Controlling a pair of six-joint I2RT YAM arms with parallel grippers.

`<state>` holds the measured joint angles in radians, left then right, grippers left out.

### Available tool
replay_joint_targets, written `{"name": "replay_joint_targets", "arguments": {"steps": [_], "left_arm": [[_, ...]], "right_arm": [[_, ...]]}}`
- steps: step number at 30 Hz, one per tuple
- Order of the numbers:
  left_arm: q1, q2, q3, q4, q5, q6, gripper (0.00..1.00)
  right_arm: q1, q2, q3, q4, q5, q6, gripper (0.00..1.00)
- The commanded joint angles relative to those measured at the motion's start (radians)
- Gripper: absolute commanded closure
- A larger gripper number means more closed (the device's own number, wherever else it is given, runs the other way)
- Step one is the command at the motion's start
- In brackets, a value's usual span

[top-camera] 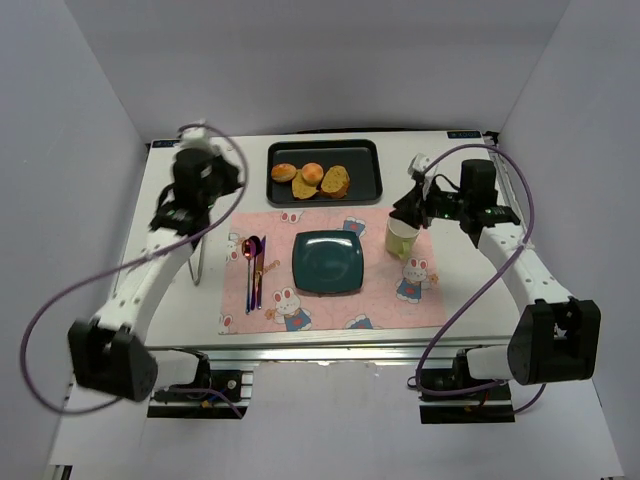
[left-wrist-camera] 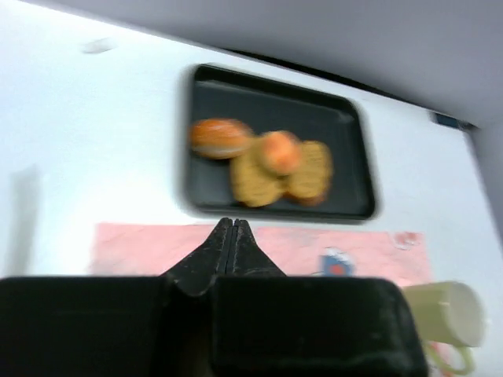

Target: Place the bread

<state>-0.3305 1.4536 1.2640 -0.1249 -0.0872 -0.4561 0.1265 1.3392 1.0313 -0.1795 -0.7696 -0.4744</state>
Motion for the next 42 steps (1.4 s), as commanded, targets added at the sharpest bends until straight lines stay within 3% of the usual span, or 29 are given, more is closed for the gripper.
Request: {"name": "replay_joint_targets", "arguments": {"steps": [1, 2, 3, 4, 5, 7, 8, 18, 27, 31, 38, 42], "left_arm": [[0.209, -0.295, -0.268, -0.287, -0.023, 0.134, 0.8], [0.232, -0.311, -0.288, -0.341, -0.029, 0.157, 0.47], [0.273, -0.329, -0.328, -0.357, -0.034, 0.193, 0.31], [0.307, -0.326, -0.356, -0.389, -0.039, 0.23, 0.26], [0.329, -0.319, -0.382, -0.4, -0.039, 0.249, 0.22], [0.382, -0.259, -0.417, -0.388, -0.026, 0.313, 0.18], [0.393, -0.146, -0.432, -0.352, -0.01, 0.376, 0.13], [0.439, 0.085, -0.394, -0.243, -0.022, 0.448, 0.12], [0.479, 0.267, -0.364, -0.108, 0.086, 0.453, 0.19], [0.489, 0.323, -0.339, -0.088, 0.118, 0.45, 0.28], [0.505, 0.251, -0.371, -0.075, 0.141, 0.406, 0.78], [0.502, 0.127, -0.345, -0.091, 0.222, 0.298, 0.92]], "right_arm": [[0.061, 0.035, 0.054, -0.165, -0.311, -0.326, 0.71], [0.093, 0.07, 0.091, -0.191, -0.292, -0.343, 0.68], [0.125, 0.099, 0.105, -0.213, -0.252, -0.336, 0.46], [0.155, 0.115, 0.128, -0.231, -0.208, -0.33, 0.26], [0.168, 0.138, 0.148, -0.238, -0.183, -0.325, 0.15], [0.189, 0.161, 0.157, -0.209, -0.166, -0.264, 0.11], [0.19, 0.17, 0.154, -0.171, -0.148, -0.222, 0.11], [0.19, 0.127, 0.096, -0.133, -0.106, -0.199, 0.11], [0.191, 0.12, 0.085, -0.137, -0.099, -0.188, 0.11], [0.19, 0.121, 0.09, -0.141, -0.086, -0.188, 0.11], [0.183, 0.114, 0.09, -0.15, -0.066, -0.194, 0.11], [0.179, 0.109, 0.087, -0.152, -0.059, -0.194, 0.11]]}}
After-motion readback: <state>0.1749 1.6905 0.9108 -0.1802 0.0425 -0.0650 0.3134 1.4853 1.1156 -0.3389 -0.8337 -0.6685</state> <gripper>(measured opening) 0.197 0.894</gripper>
